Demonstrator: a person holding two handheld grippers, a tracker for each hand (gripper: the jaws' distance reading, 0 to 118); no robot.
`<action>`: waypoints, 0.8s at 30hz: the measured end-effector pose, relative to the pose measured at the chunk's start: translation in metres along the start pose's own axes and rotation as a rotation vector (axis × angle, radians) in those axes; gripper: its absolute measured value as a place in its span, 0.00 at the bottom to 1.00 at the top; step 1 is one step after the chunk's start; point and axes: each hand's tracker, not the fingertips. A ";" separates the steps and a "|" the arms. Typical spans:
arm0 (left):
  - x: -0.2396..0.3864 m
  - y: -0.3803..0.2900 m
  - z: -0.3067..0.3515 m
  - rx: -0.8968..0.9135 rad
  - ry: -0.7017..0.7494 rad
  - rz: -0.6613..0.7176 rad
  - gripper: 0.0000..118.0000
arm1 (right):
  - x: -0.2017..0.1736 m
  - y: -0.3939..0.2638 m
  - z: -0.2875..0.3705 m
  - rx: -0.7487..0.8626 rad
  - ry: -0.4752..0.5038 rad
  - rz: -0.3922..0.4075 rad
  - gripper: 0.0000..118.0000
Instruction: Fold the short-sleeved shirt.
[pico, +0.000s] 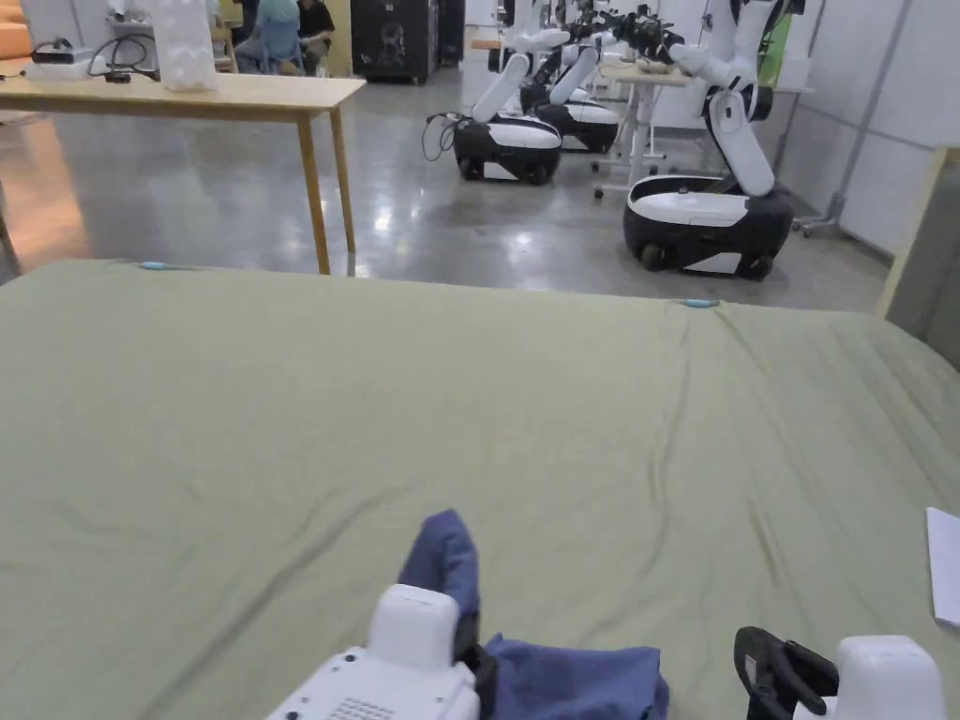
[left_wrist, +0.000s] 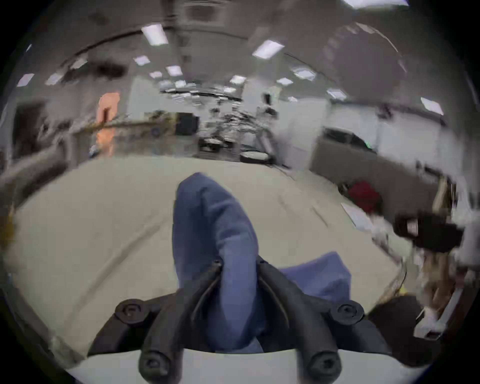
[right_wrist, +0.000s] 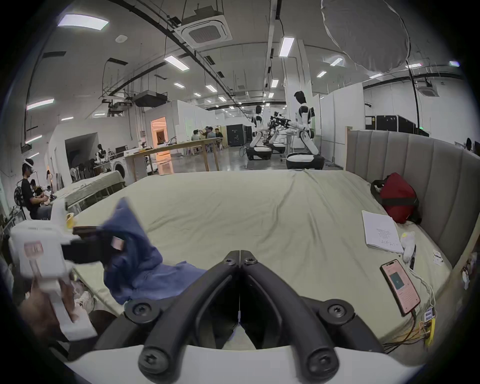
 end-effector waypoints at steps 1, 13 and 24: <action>0.033 0.004 -0.013 -0.027 -0.011 -0.071 0.08 | 0.004 -0.001 0.002 -0.008 -0.008 -0.002 0.01; 0.045 0.018 -0.014 -0.012 -0.227 0.208 0.97 | 0.030 -0.014 0.010 -0.075 -0.004 -0.057 0.01; -0.004 -0.024 -0.063 -0.212 -0.247 0.613 0.22 | 0.020 -0.017 -0.010 -0.131 0.051 -0.106 0.01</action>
